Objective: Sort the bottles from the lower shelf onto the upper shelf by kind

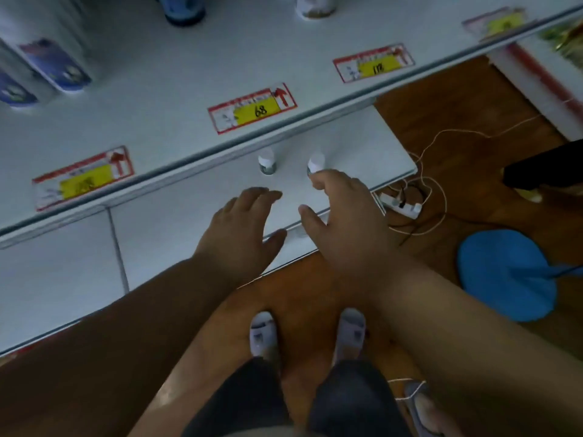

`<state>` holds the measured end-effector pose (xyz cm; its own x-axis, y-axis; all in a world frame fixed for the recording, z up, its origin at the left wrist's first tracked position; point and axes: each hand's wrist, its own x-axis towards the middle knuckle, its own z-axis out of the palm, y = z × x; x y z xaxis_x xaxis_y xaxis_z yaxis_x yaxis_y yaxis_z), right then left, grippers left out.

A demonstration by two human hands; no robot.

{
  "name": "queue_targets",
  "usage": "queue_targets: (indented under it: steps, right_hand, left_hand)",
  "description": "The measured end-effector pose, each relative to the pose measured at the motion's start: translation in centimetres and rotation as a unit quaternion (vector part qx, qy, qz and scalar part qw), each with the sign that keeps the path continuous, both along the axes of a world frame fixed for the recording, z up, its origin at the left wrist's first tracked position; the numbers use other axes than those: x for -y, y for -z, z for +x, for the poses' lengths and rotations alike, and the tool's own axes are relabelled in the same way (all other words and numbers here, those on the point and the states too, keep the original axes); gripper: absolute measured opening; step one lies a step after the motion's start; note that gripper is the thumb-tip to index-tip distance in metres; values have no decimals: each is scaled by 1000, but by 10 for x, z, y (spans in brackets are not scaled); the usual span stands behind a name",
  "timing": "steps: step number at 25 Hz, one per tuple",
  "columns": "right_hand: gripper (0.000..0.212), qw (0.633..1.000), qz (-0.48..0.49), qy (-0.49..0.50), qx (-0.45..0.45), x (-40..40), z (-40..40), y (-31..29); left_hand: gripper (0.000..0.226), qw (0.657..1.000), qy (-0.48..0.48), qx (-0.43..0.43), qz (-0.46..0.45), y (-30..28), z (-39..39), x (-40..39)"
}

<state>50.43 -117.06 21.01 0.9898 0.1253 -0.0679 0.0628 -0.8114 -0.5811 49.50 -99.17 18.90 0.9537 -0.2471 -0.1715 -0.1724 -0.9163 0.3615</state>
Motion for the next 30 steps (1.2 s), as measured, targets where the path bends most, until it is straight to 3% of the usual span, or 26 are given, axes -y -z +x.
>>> queue_targets:
  steps: [6, 11, 16, 18, 21, 24, 26, 28, 30]
  right_hand:
    - [50, 999, -13, 22, -28, 47, 84, 143]
    - [62, 996, 30, 63, -59, 55, 147, 240]
    - [88, 977, 169, 124, -49, 28, 184, 310]
    - [76, 967, 211, 140, -33, 21, 195, 323]
    - [48, 943, 279, 172, -55, 23, 180, 308]
    - [37, 862, 433, 199, -173, 28, 120, 248]
    - [28, 814, 491, 187, -248, 30, 64, 189]
    - [36, 788, 518, 166, -287, 29, 21, 124]
    - [42, 792, 530, 120, -279, 25, -9, 65]
  left_hand:
    - [59, 998, -61, -12, -11, 117, 61, 57]
    - [59, 993, -115, -15, -20, 202, 98, 74]
    - [60, 994, -104, 7, -31, 246, 125, 65]
    - [60, 996, -89, 11, -17, 247, 121, 62]
    - [55, 994, -102, 23, -43, 237, 104, 56]
    - [49, 979, -162, -12, -121, 190, 63, 54]
    - [59, 964, -192, -64, -175, 129, 22, 58]
    - [65, 949, -216, -104, -203, 62, -19, 63]
    - [66, 945, -226, -108, -210, 6, -59, 63]
